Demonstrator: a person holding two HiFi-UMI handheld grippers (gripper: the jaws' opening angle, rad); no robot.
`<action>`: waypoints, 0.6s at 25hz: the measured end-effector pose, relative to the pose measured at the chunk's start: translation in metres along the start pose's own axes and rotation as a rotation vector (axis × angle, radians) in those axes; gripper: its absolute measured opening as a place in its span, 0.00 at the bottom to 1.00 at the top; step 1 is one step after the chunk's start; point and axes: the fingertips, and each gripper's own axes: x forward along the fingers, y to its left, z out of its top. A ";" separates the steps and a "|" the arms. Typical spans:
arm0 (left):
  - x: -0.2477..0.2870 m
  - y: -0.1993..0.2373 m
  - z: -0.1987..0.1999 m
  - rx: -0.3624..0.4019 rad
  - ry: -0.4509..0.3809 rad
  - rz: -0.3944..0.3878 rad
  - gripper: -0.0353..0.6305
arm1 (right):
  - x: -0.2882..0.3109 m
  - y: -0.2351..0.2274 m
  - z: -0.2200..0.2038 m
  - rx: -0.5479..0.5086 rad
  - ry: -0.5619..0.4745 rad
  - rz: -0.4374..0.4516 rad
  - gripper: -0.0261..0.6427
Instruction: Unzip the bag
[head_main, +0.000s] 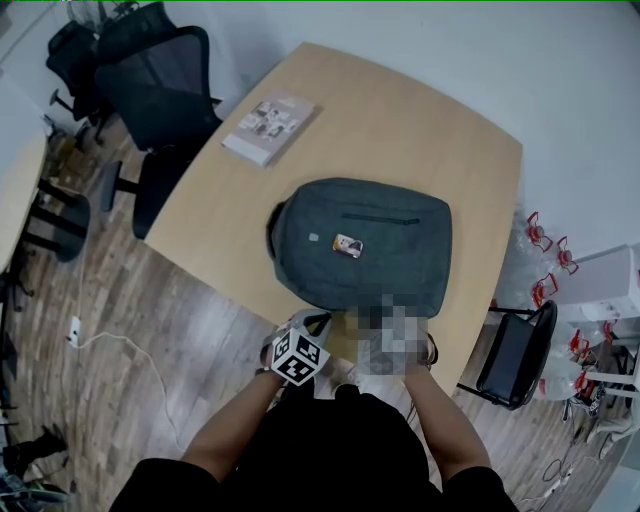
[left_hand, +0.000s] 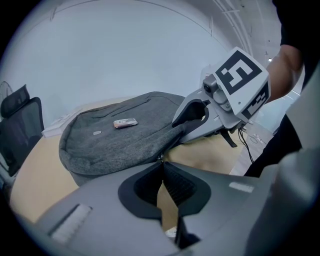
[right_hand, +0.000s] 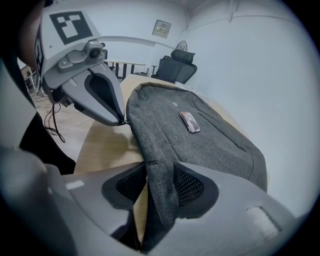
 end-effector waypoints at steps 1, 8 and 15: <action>-0.001 0.000 0.000 -0.002 -0.002 0.001 0.10 | -0.001 0.000 0.001 -0.010 -0.009 0.000 0.30; -0.017 0.007 -0.010 -0.029 -0.020 0.058 0.10 | -0.049 0.001 0.032 0.156 -0.318 0.125 0.36; -0.060 0.028 0.016 -0.117 -0.187 0.131 0.09 | -0.117 -0.023 0.066 0.448 -0.651 0.150 0.26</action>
